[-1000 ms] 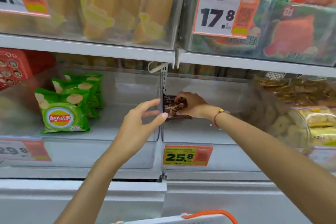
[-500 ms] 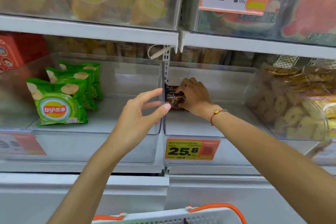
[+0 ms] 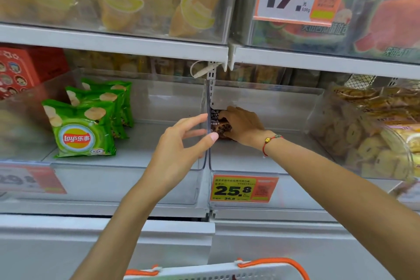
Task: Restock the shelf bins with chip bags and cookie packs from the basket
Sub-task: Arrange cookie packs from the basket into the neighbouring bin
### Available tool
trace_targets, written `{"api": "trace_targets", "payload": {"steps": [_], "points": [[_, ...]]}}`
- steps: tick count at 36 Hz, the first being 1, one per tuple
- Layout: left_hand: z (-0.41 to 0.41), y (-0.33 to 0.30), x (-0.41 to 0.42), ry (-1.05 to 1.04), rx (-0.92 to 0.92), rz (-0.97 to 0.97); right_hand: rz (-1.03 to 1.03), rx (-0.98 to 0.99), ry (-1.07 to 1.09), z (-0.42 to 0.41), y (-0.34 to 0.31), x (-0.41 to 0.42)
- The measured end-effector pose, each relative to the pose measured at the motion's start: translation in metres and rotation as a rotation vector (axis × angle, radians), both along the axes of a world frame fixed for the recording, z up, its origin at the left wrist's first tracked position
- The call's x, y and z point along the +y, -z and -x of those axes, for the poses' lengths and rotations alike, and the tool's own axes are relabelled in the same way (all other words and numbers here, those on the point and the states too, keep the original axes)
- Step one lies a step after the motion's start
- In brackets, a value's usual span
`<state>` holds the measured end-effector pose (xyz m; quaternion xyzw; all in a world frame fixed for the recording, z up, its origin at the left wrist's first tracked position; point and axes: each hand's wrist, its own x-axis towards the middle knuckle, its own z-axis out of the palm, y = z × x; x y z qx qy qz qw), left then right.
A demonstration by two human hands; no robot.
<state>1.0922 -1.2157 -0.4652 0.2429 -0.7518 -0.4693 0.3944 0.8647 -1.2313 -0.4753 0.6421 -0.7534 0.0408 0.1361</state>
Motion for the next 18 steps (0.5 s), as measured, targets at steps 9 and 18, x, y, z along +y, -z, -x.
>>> {"api": "trace_targets", "payload": {"steps": [9, 18], "points": [[-0.002, -0.003, 0.005, -0.04, -0.007, 0.004, 0.005, -0.258, 0.014, -0.003, -0.03, 0.042], [-0.009, -0.006, 0.043, -0.379, 0.075, 0.266, 0.151, -0.478, -0.101, -0.045, -0.045, 0.146]]}}
